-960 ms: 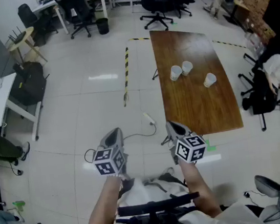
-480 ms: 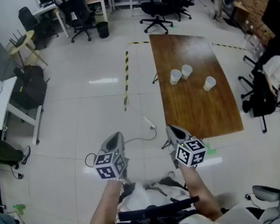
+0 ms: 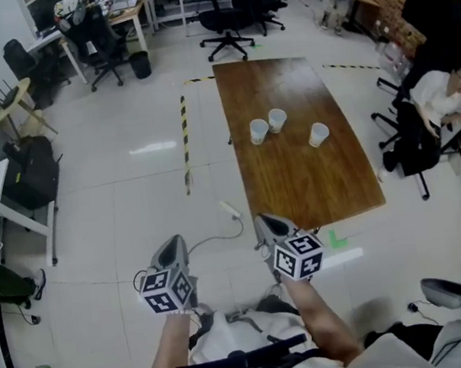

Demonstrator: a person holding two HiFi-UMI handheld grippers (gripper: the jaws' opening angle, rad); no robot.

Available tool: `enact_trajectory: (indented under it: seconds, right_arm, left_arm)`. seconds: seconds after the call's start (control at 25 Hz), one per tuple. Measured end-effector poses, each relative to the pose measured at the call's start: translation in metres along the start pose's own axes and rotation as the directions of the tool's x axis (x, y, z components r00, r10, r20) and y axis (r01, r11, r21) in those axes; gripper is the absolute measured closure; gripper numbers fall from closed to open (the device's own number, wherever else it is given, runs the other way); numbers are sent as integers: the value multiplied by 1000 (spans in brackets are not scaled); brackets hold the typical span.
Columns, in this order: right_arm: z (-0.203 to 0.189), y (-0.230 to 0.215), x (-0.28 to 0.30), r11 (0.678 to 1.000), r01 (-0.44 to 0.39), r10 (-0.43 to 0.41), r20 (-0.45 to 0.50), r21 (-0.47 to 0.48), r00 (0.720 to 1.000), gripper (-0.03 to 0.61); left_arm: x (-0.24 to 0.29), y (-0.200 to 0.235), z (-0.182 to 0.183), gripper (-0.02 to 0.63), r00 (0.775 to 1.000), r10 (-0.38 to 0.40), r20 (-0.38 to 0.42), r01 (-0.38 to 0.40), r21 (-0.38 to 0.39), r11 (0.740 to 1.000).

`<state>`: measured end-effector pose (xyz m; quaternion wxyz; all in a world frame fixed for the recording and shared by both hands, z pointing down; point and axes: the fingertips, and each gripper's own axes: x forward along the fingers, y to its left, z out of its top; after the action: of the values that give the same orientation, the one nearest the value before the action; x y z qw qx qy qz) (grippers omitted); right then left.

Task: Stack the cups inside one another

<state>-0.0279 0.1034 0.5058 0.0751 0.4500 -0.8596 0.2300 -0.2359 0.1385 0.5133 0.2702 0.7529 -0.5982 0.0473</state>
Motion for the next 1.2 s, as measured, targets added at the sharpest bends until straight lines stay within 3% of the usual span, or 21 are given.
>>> enact_trajectory:
  seconds: [0.24,0.8,1.0,1.2]
  right_arm:
    - [0,-42,-20,999,24,-24,12,35,1000,571]
    - [-9,-205,-135,972,189,-193,19,136,981,571]
    - [-13,-234,-134,963,216,-222,18,162,975,571]
    - [-6,-244,-98,974,189,-190,-4,122,982,552]
  left_arm:
    - [22,-35,-10,615,1000,-11,-27,11,17,1000]
    - [101,-187,-43,617,988,-105,-109,114,76,991]
    - [122,-211,-51,617,979,-136,-153,151,94,984]
    - [154,-211,-48,616,970,-168,-177,186,94,978]
